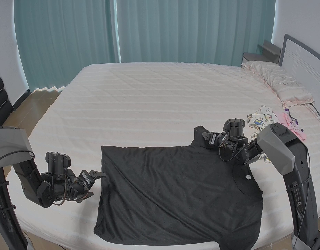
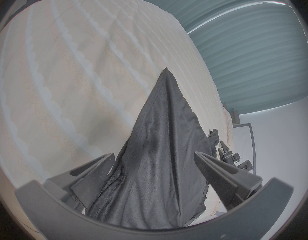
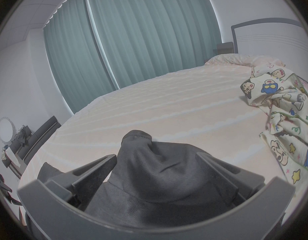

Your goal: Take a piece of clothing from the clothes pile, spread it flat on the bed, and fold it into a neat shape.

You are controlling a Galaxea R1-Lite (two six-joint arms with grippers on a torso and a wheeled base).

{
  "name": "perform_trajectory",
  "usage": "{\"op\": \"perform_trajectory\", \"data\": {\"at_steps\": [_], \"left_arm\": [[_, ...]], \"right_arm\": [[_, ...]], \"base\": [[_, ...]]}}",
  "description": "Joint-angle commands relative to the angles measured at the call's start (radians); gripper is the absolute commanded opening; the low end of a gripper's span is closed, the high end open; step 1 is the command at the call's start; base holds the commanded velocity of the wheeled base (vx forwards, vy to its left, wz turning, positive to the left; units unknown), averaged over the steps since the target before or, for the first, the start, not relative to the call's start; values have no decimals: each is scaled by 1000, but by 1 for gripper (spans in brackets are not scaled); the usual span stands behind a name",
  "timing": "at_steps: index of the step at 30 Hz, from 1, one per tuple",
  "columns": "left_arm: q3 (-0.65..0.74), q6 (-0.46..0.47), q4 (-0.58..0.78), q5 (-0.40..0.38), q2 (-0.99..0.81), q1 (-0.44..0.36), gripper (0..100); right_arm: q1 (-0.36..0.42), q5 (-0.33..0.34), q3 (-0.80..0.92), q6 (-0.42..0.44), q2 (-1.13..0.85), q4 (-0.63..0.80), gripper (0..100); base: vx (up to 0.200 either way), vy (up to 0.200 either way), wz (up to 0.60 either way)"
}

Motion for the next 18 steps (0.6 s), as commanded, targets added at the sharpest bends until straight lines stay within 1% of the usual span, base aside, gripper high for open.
{"op": "perform_trajectory", "data": {"at_steps": [1, 2, 3, 5, 9, 11, 18], "left_arm": [[0, 0, -1, 0, 4, 0, 100], [0, 0, -1, 0, 4, 0, 100], [0, 0, -1, 0, 4, 0, 100], [0, 0, -1, 0, 4, 0, 100], [0, 0, -1, 0, 4, 0, 100], [0, 0, -1, 0, 4, 0, 100], [0, 0, -1, 0, 4, 0, 100]], "right_arm": [[1, 0, -38, 3, 43, 11, 100], [0, -1, -43, 4, 49, 14, 100], [0, -1, -43, 4, 49, 14, 0], [1, -15, -98, 36, 74, 26, 0], [-2, -34, -145, 70, 87, 55, 0], [-5, -47, -156, 87, 84, 57, 0], [-36, -52, -167, 113, 48, 49, 0]], "base": [[0, 0, 0], [0, 0, 0], [0, 0, 0], [0, 0, 0], [0, 0, 0], [0, 0, 0], [0, 0, 0]]}}
